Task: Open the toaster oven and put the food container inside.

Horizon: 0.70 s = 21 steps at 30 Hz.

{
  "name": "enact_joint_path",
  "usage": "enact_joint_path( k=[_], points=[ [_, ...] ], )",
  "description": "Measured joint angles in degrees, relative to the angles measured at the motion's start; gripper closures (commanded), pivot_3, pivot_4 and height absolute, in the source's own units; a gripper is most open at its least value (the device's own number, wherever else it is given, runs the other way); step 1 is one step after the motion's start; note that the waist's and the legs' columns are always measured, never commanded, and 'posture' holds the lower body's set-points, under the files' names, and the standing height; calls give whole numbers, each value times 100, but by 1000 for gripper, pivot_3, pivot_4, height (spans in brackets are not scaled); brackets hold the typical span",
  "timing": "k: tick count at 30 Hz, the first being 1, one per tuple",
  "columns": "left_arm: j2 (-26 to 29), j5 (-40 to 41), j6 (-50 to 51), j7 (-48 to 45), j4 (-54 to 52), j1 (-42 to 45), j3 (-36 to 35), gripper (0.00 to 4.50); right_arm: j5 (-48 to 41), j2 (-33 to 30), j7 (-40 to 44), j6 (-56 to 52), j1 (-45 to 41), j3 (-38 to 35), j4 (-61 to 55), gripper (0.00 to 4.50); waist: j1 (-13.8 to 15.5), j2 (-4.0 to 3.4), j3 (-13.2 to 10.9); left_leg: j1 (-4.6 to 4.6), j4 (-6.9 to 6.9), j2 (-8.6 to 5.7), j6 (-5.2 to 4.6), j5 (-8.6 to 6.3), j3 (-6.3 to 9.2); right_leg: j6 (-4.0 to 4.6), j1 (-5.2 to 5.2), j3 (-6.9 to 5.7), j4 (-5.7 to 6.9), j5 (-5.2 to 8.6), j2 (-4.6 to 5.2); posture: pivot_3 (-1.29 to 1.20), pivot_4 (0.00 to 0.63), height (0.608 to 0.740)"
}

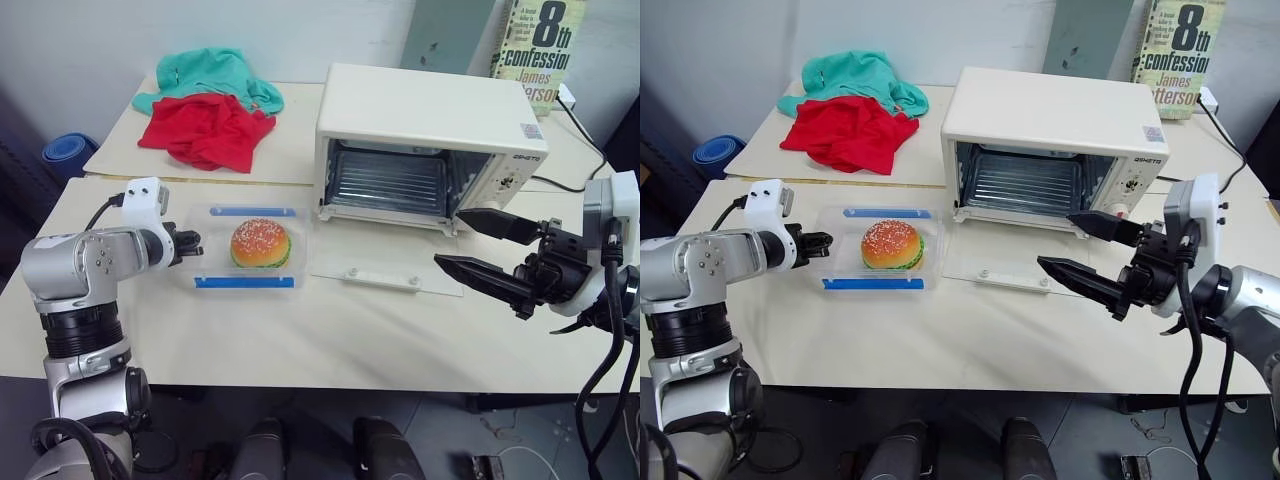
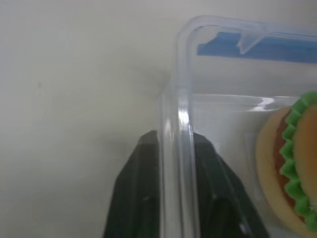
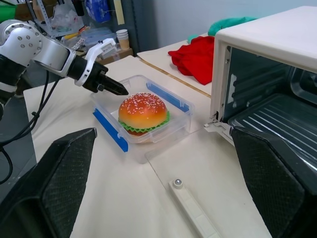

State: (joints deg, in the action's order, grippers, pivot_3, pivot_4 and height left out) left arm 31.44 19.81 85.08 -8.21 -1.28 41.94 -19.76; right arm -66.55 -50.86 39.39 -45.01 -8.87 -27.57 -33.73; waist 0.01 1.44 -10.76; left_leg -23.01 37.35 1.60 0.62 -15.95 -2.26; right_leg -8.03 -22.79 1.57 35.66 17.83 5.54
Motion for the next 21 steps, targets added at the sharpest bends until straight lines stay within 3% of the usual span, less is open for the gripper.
enact_joint_path(
  k=[8, 15, 21],
  points=[
    [49, -49, 22, -43, 187, 100, 8, 4456, -12, 0, 52, 0, 44, -3, -3, 0, -3, 0, 0, 1, 0, 0, 0, 1, 0, 0, 0, 0, 1, 0, 0, 0, 150, 740],
    [14, -46, 487, -82, 237, 698, -2, 4456, 1, -14, 128, 6, 91, -32, -2, 0, -1, 7, -4, -8, -2, -2, 0, 0, 5, -2, -1, -5, -3, -1, -1, 0, 150, 740],
    [-337, 304, 750, -181, -57, 1267, 219, 4456, 109, -69, 221, 34, 279, -330, 48, 0, 14, 8, -4, -15, -4, -7, 10, -2, 4, -6, -1, -5, -2, -3, 0, 0, 150, 740]
  ],
)
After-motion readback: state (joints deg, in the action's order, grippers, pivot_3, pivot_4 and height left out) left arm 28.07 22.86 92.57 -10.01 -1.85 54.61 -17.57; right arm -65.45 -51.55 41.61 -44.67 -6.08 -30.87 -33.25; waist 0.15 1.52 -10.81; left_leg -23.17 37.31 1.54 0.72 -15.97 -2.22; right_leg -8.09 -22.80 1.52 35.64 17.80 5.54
